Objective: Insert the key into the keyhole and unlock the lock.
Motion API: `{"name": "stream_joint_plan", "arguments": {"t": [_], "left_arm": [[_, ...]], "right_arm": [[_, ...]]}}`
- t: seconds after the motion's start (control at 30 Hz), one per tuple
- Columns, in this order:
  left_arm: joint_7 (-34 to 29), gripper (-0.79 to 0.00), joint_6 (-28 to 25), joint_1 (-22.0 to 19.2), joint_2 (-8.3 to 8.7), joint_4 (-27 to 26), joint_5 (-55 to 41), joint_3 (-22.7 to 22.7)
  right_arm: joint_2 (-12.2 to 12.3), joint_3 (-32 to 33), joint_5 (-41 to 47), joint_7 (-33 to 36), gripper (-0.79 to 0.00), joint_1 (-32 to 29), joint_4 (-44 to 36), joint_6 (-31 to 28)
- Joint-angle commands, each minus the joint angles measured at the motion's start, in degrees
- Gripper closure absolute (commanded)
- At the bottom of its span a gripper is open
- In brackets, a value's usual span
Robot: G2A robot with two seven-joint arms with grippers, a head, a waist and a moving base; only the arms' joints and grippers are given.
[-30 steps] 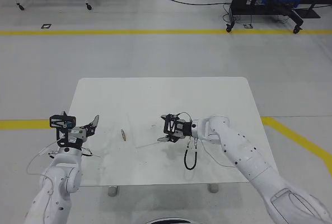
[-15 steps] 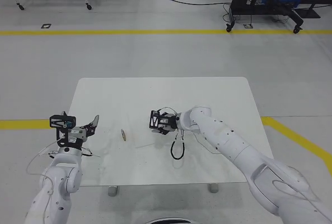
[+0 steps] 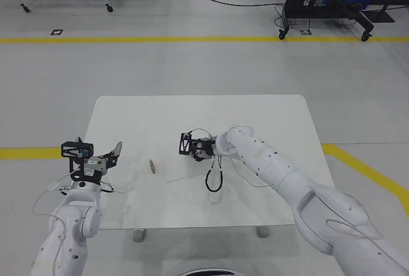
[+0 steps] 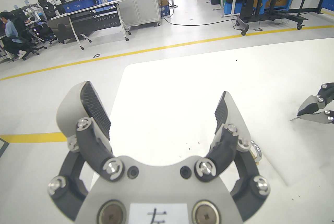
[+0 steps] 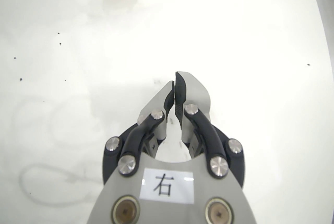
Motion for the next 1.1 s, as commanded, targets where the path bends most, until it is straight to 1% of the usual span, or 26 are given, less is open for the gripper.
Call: {"name": "stream_joint_plan", "arguments": {"t": [0.0, 0.13, 0.27, 0.43, 0.53, 0.67, 1.0, 1.07], "left_arm": [[0.00, -0.785, 0.00, 0.00, 0.00, 0.00, 0.00, 0.00], [0.00, -0.785, 0.00, 0.00, 0.00, 0.00, 0.00, 0.00], [0.00, -0.785, 0.00, 0.00, 0.00, 0.00, 0.00, 0.00], [0.00, -0.785, 0.00, 0.00, 0.00, 0.00, 0.00, 0.00], [0.00, -0.785, 0.00, 0.00, 0.00, 0.00, 0.00, 0.00], [0.00, -0.785, 0.00, 0.00, 0.00, 0.00, 0.00, 0.00], [0.00, -0.785, 0.00, 0.00, 0.00, 0.00, 0.00, 0.00], [0.00, -0.785, 0.00, 0.00, 0.00, 0.00, 0.00, 0.00]], "right_arm": [[0.27, 0.52, -0.18, -2.37, 0.000, 0.35, 0.76, -0.82], [1.69, 2.02, -1.83, -7.14, 0.000, 0.32, 0.97, -1.78], [4.23, 4.64, -3.73, -12.69, 0.000, -1.15, -0.59, -2.38], [8.89, 10.47, -5.69, -21.93, 0.000, -5.30, -4.76, -2.97], [11.88, 14.94, -6.28, -26.74, 0.000, -8.58, -8.41, -4.55], [15.79, 21.01, -8.76, -30.50, 0.000, -14.03, -15.33, -6.89], [15.79, 21.01, -8.76, -30.50, 0.000, -14.03, -15.33, -6.89], [15.82, 21.17, -7.83, -30.66, 0.000, -14.93, -16.10, -6.66]]}}
